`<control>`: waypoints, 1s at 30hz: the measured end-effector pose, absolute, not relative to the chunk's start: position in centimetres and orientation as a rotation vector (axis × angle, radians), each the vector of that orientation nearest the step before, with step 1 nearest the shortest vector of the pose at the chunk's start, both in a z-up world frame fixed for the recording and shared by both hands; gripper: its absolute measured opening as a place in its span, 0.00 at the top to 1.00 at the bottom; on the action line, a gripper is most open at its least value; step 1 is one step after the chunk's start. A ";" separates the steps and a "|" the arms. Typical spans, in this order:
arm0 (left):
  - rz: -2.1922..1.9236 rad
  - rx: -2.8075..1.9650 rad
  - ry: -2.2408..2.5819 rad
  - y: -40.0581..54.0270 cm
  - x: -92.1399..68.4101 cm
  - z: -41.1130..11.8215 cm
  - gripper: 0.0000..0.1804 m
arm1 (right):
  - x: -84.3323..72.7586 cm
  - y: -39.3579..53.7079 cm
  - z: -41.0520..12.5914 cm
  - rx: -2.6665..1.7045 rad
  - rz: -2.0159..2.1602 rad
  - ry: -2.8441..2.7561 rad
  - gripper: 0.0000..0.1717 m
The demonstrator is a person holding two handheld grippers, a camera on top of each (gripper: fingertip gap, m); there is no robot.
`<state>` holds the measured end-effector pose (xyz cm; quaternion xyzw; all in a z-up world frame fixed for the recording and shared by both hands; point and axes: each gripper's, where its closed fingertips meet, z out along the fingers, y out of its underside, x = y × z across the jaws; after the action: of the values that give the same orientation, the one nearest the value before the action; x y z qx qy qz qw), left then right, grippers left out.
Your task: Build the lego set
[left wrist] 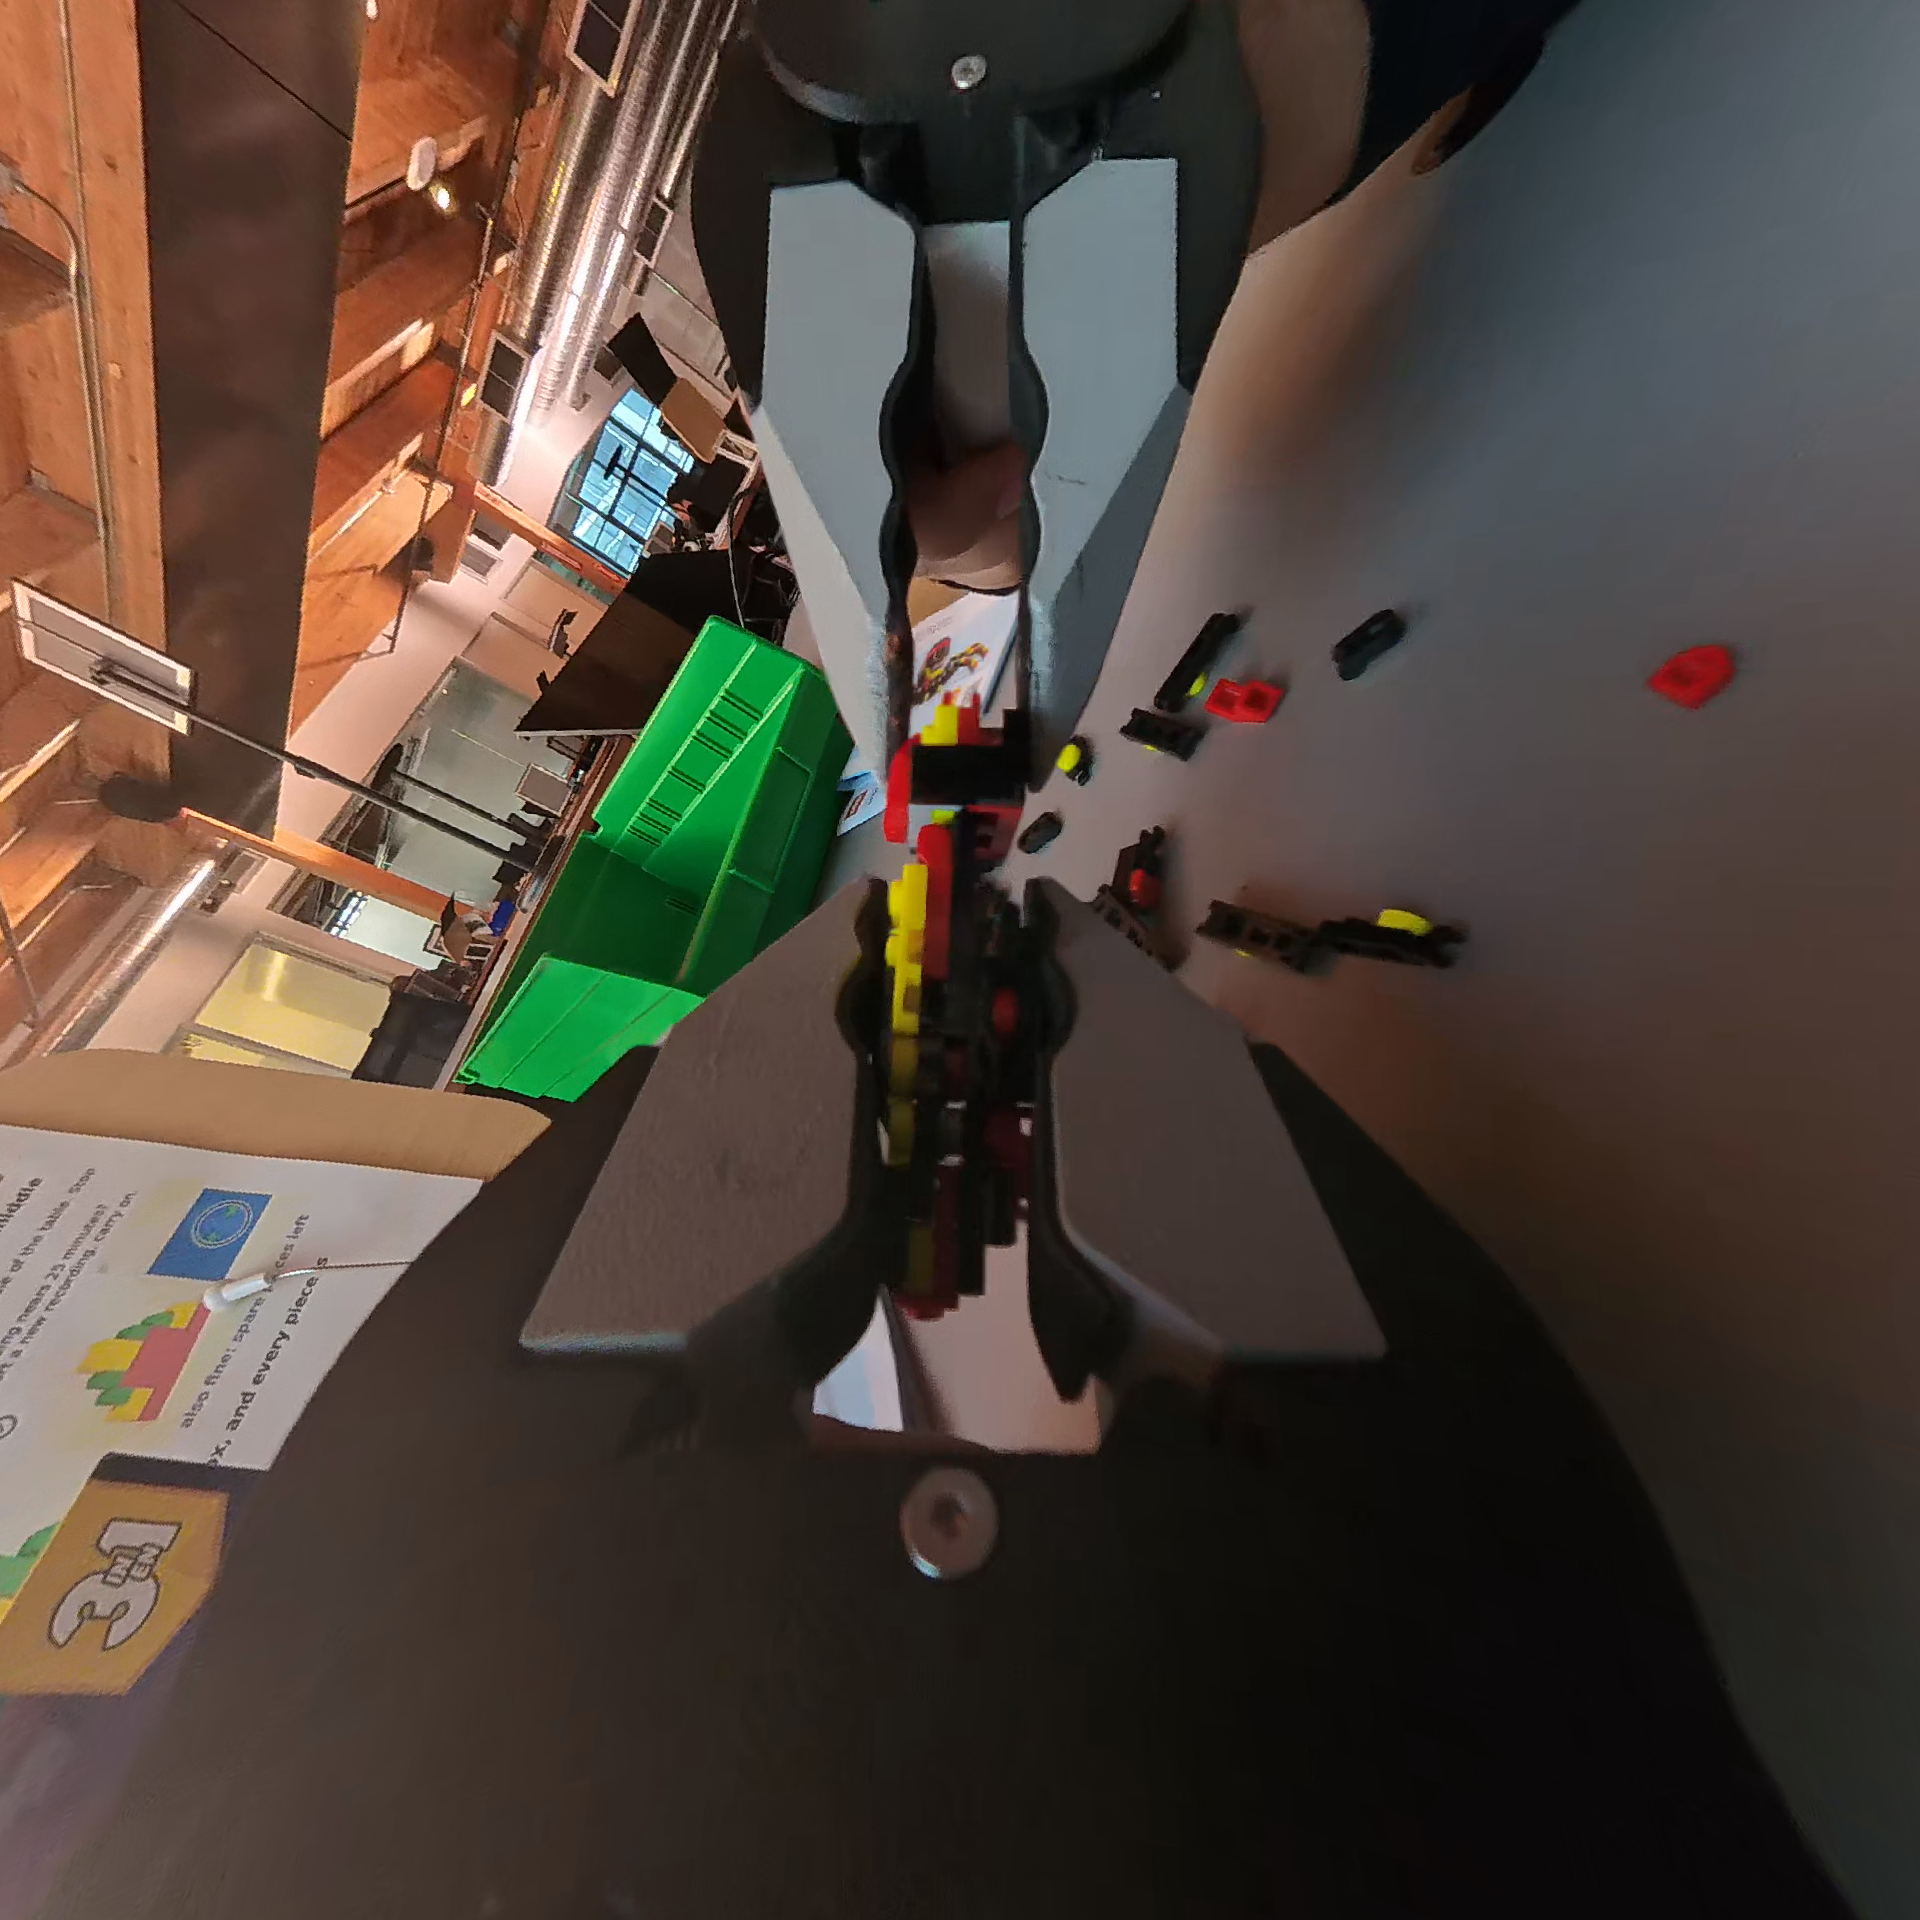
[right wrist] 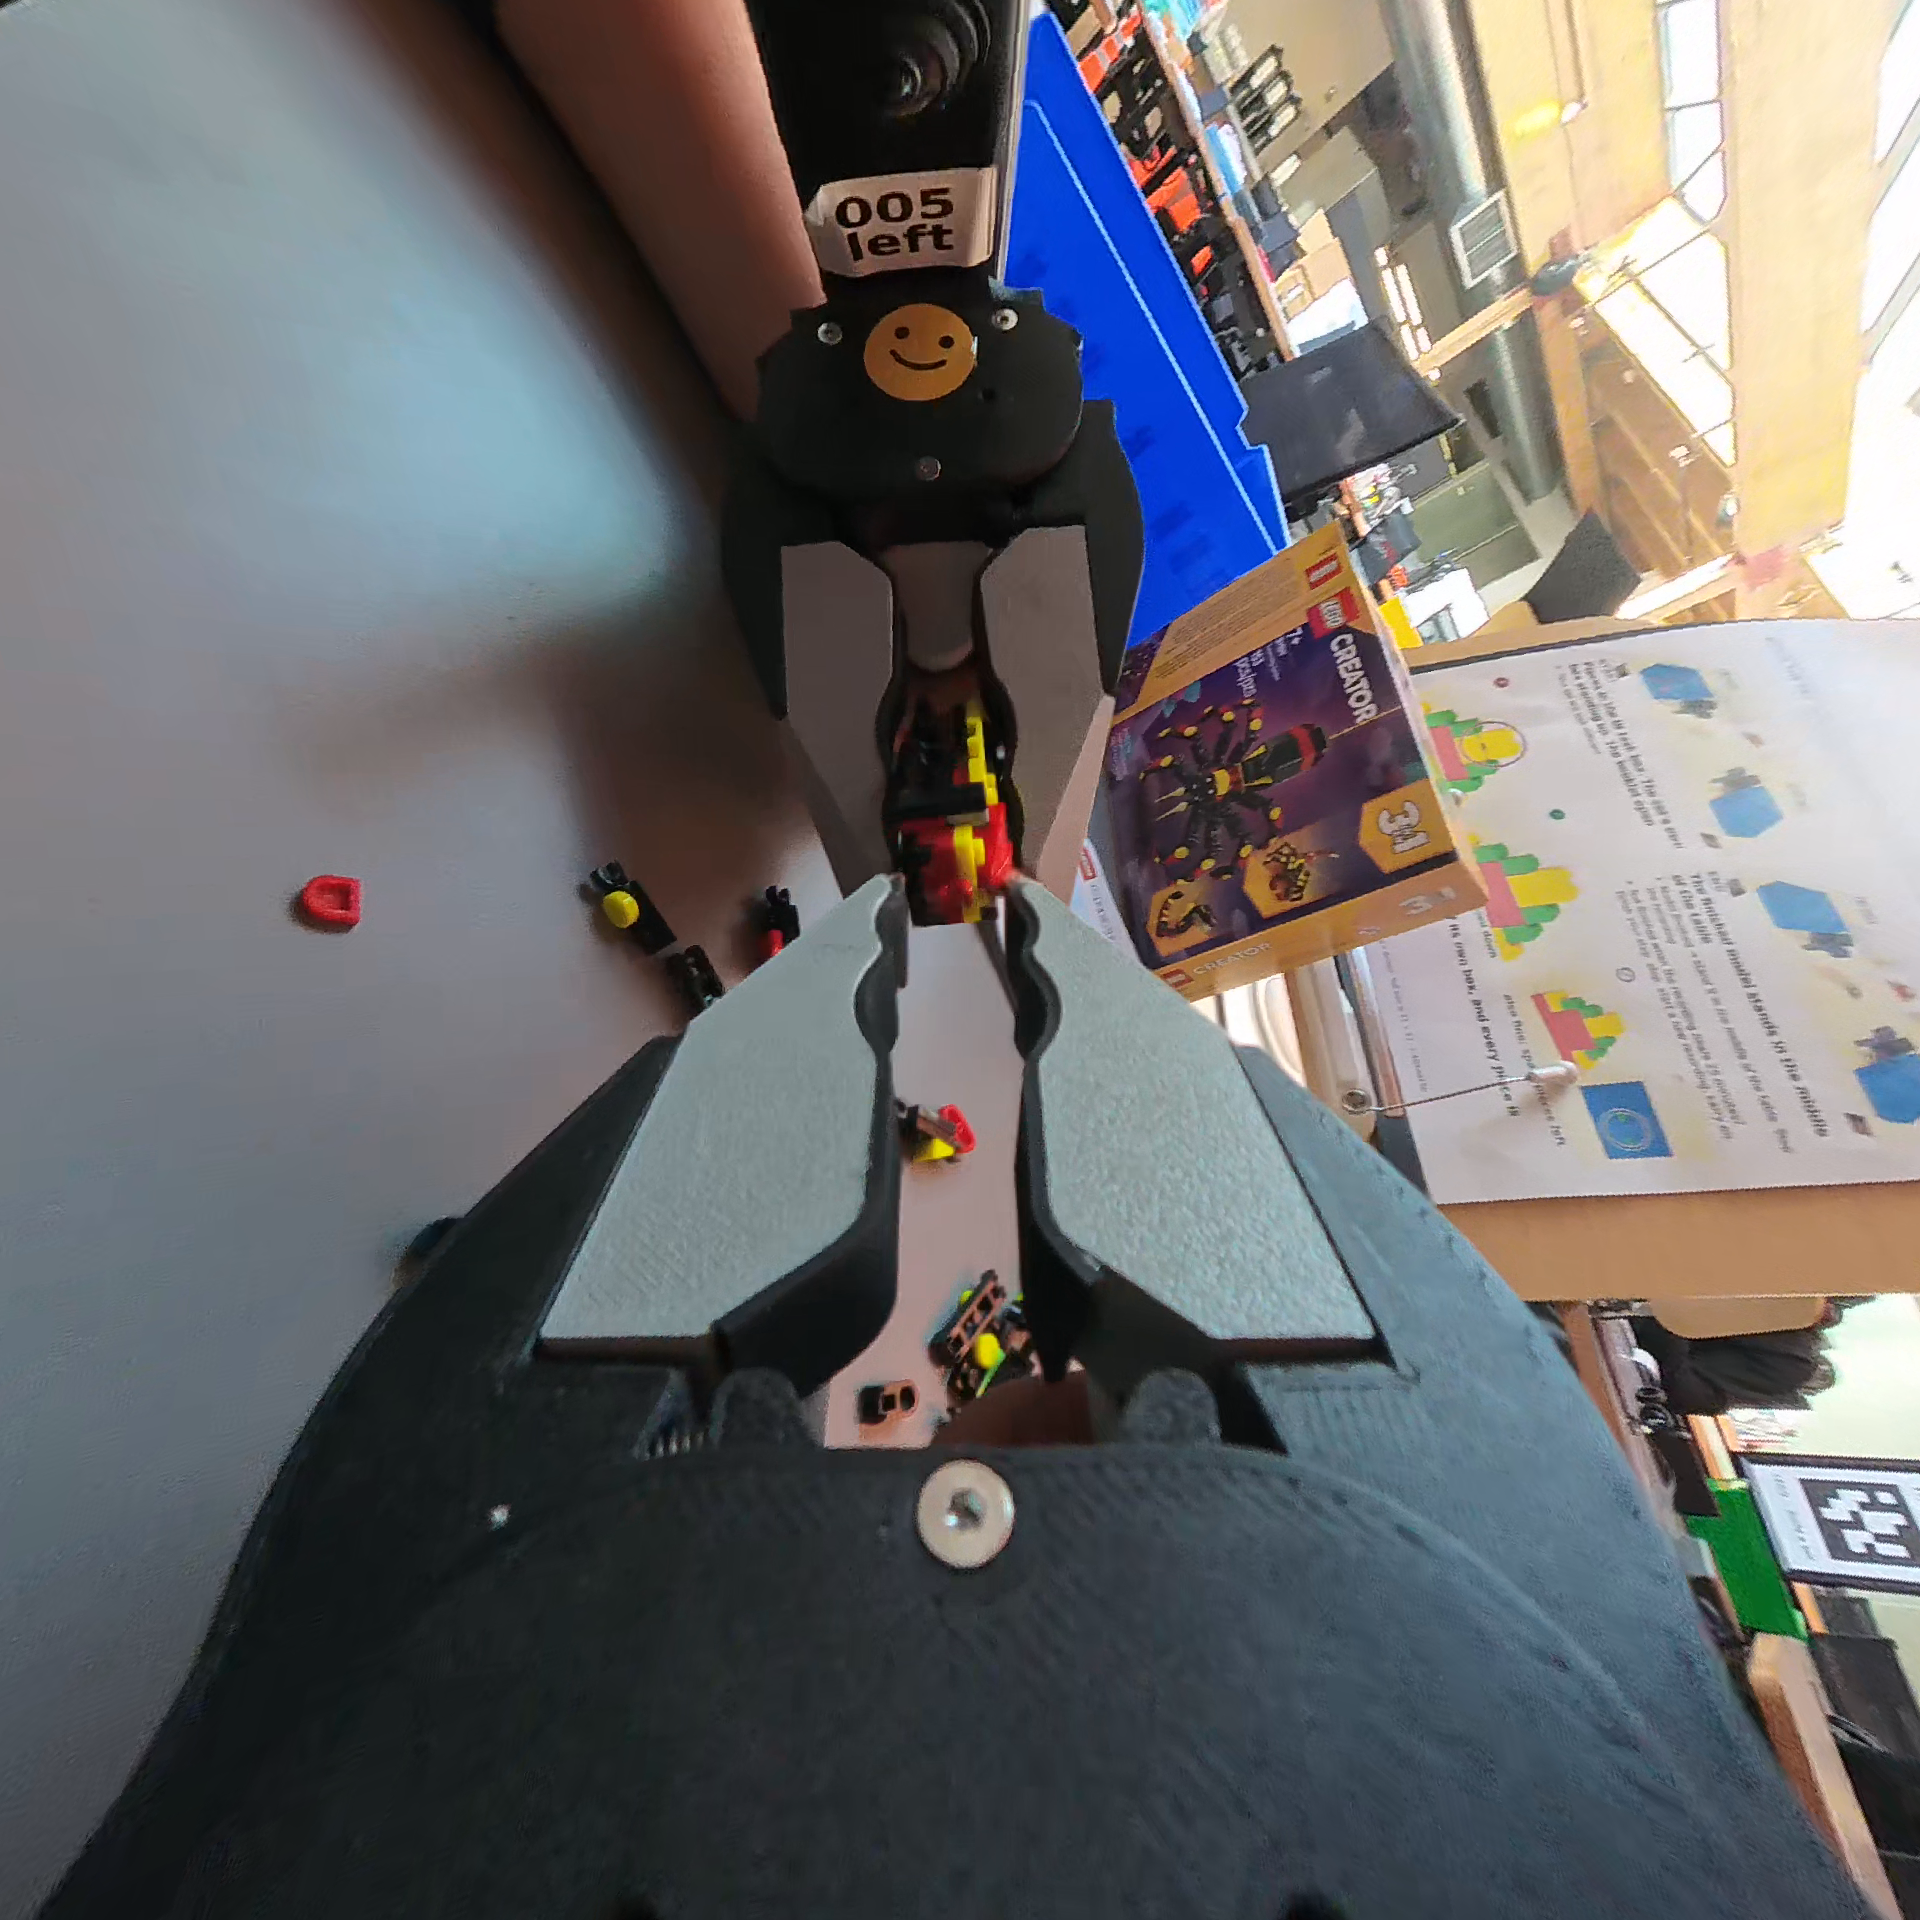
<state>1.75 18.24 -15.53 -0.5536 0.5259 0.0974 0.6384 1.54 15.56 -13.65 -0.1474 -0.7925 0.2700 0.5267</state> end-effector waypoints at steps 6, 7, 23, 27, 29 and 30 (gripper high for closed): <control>0.271 -1.311 1.193 18.9 1.1 -16.0 0.87 | 0.8 16.2 -13.8 -0.314 0.491 -1.846 0.92; 0.271 -1.315 1.186 19.0 1.0 -16.0 0.87 | 0.7 16.2 -13.8 -0.326 0.478 -1.849 0.92; 0.478 -1.451 1.103 21.2 -1.3 -16.8 0.87 | -0.4 18.4 -14.7 -0.517 0.432 -1.854 0.92; 0.604 -1.445 1.108 21.7 -2.2 -16.9 0.86 | -1.0 19.3 -15.3 -0.567 0.427 -1.858 0.92; 0.708 -1.431 1.104 22.2 -2.8 -16.8 0.86 | -1.2 20.0 -15.7 -0.583 0.447 -1.839 0.92; 0.724 -1.427 1.111 22.2 -2.7 -16.8 0.85 | -1.2 20.1 -15.8 -0.559 0.455 -1.833 0.92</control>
<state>-2.72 22.22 -16.84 -0.6060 0.4717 0.3074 0.5620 -1.18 20.06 -15.77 -0.2363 -0.7753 0.1924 0.5533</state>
